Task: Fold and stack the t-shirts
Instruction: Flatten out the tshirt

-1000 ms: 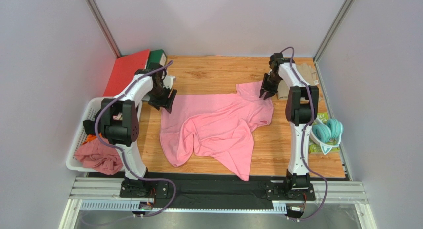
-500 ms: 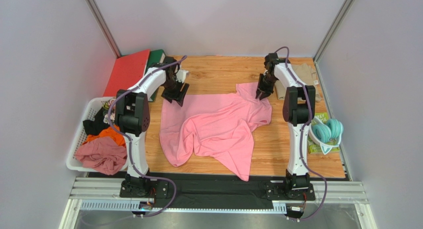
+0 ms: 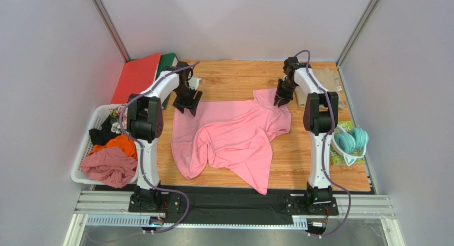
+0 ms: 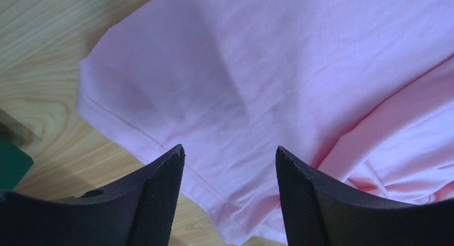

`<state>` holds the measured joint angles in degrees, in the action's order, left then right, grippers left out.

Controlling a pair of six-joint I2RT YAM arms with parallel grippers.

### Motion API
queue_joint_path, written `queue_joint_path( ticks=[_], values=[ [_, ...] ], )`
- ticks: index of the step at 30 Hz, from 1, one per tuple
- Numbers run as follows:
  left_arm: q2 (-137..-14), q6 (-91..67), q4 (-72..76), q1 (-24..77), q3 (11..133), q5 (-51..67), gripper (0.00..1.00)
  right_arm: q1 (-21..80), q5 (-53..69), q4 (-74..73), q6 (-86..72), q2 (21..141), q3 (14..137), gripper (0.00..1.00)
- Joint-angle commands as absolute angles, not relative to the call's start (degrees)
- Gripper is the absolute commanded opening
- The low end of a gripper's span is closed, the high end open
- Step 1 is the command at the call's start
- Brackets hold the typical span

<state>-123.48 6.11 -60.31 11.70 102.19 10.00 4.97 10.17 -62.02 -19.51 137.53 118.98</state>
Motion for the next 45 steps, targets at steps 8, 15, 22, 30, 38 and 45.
queue_joint_path(
  ticks=[8,15,22,30,38,45],
  values=[
    [-132.54,2.37,-66.89,8.88,112.85,12.22,0.7,5.36,11.69,-59.15,-20.74,137.29,120.23,0.28],
    [-134.03,1.76,-66.8,8.61,117.15,10.37,0.69,5.27,12.04,-58.89,-21.36,138.68,123.04,0.27],
    [-140.79,3.07,-69.87,8.61,129.63,7.57,0.68,4.13,13.53,-59.15,-21.71,144.31,129.02,0.25],
    [-145.9,5.18,-73.73,8.61,137.11,6.33,0.68,3.16,15.73,-59.33,-23.03,149.33,135.35,0.23],
    [-123.94,6.68,-64.87,8.61,118.66,7.39,0.64,3.08,14.68,-59.06,-21.45,147.66,132.54,0.22],
    [-114.18,6.5,-60.91,8.61,115.14,2.11,0.65,3.25,14.68,-58.19,-21.1,145.73,129.47,0.2]
  ],
)
